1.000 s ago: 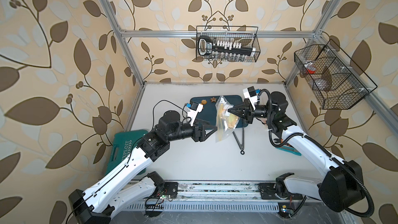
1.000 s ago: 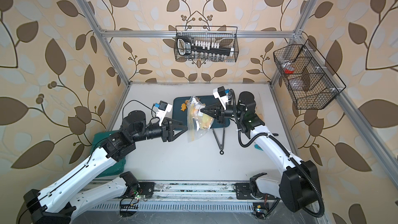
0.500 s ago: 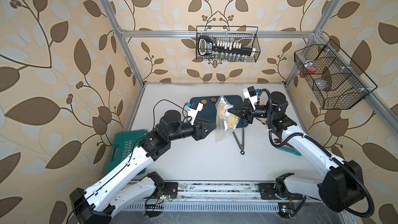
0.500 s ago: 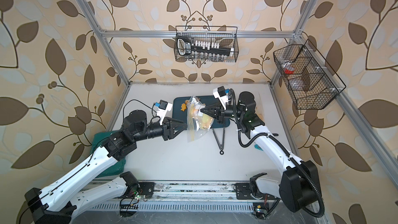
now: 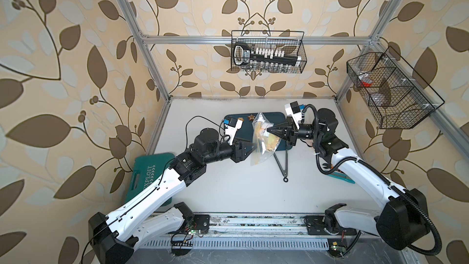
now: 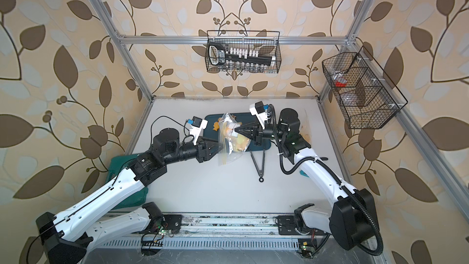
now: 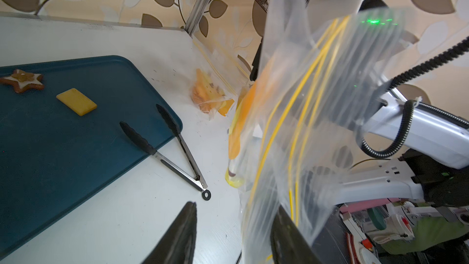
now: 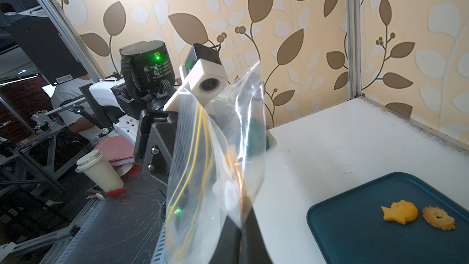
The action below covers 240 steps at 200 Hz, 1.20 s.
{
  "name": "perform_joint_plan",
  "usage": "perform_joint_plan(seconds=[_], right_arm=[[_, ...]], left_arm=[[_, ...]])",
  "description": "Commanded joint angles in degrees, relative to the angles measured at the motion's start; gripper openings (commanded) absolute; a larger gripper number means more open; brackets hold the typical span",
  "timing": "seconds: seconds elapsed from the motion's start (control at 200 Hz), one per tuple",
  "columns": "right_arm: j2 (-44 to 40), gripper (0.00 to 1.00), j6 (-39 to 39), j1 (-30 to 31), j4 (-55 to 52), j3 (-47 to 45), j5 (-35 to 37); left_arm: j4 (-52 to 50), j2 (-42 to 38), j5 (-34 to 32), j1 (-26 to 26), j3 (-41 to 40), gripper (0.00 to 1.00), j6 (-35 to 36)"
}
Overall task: Put the cookies into a resealable bag to prevent moisture
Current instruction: Place the ziploc bag at the center of the board.
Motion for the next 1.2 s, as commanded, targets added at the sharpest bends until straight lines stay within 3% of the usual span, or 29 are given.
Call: perform_joint_plan(seconds=[0.0,0.31,0.545,0.71,0.775,0.86,1.02,1.195], right_arm=[[-0.57,0.0,2.23,0.38,0.74,0.06,3.38],[-0.82,0.0,4.38,0.59,-1.89,-0.93,7.14],[0.08,0.0,5.07,1.04,-2.24,-0.99,7.44],[-0.55,0.0,3.0,1.08,-4.82,-1.27,10.01],[-1.39,0.0,1.31,1.04,-7.38,-1.28,13.17],[-2.8,0.17,-1.04,1.08,-12.06,-1.27,19.79],[-4.77,0.72,-1.83,1.06,-15.21,-3.08,28.18],[-7.41,0.92,-0.47,0.97,-17.57,-5.87,39.73]], left_arm=[[3.01,0.31,-2.79,-0.92,-0.29,0.47,-0.38],[3.01,1.29,-4.37,-1.27,0.01,0.29,-0.31],[3.63,2.82,-3.84,-1.78,0.67,0.27,-0.65],[1.81,2.81,-5.5,-2.0,1.11,0.09,-0.48],[-0.19,2.15,-7.12,-2.04,1.38,0.06,0.11],[-3.63,1.3,-9.28,-2.02,1.99,0.02,1.06],[-11.79,1.38,-14.74,-1.98,4.16,0.0,2.32],[-24.12,4.19,-26.27,-1.77,9.51,0.0,3.13]])
